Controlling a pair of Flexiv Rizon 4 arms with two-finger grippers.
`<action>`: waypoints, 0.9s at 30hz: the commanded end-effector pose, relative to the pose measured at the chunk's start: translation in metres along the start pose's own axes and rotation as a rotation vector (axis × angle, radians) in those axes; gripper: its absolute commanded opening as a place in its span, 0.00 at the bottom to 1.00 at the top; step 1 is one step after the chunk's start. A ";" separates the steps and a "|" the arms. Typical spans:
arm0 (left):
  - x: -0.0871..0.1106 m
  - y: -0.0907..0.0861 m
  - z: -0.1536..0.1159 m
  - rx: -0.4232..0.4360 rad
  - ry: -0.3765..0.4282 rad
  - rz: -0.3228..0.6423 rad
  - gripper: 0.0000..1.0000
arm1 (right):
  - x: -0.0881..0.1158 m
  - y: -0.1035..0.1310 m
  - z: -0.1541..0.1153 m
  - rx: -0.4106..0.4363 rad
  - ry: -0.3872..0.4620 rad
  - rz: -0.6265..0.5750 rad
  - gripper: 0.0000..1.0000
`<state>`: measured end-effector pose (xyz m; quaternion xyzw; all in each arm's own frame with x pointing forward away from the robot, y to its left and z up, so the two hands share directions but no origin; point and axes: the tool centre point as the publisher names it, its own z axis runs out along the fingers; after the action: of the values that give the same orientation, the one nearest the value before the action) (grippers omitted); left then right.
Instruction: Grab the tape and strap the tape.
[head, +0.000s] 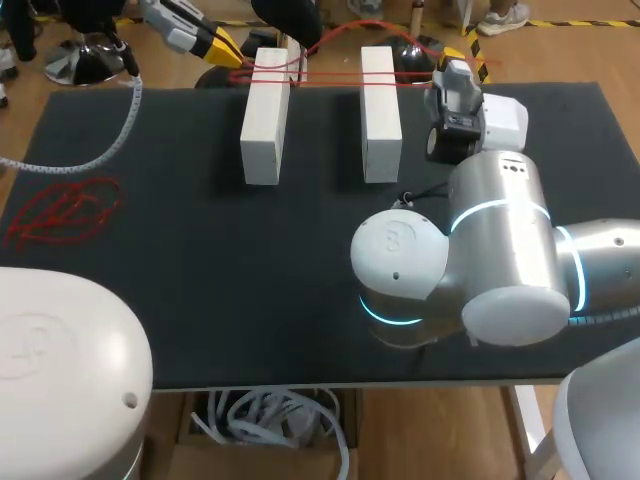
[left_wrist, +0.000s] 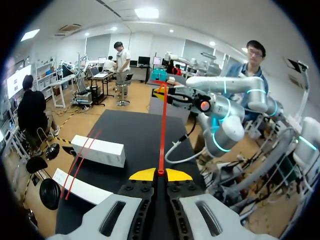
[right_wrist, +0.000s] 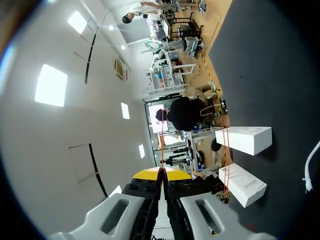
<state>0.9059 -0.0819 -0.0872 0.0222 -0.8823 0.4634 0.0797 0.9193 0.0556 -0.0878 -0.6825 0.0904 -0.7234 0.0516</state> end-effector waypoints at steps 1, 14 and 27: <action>0.000 0.000 0.000 -0.003 0.002 0.000 0.00 | 0.003 0.000 0.000 -0.002 -0.007 -0.002 0.00; 0.006 -0.013 0.000 -0.219 -0.011 -0.013 0.00 | 0.003 0.000 0.000 -0.002 -0.007 -0.002 0.00; 0.023 -0.025 0.009 -0.323 -0.095 0.012 0.00 | 0.003 0.000 0.000 -0.002 -0.007 -0.002 0.00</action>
<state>0.8956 -0.1007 -0.0732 0.0209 -0.9434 0.3271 0.0515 0.9193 0.0556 -0.0878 -0.6825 0.0904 -0.7234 0.0516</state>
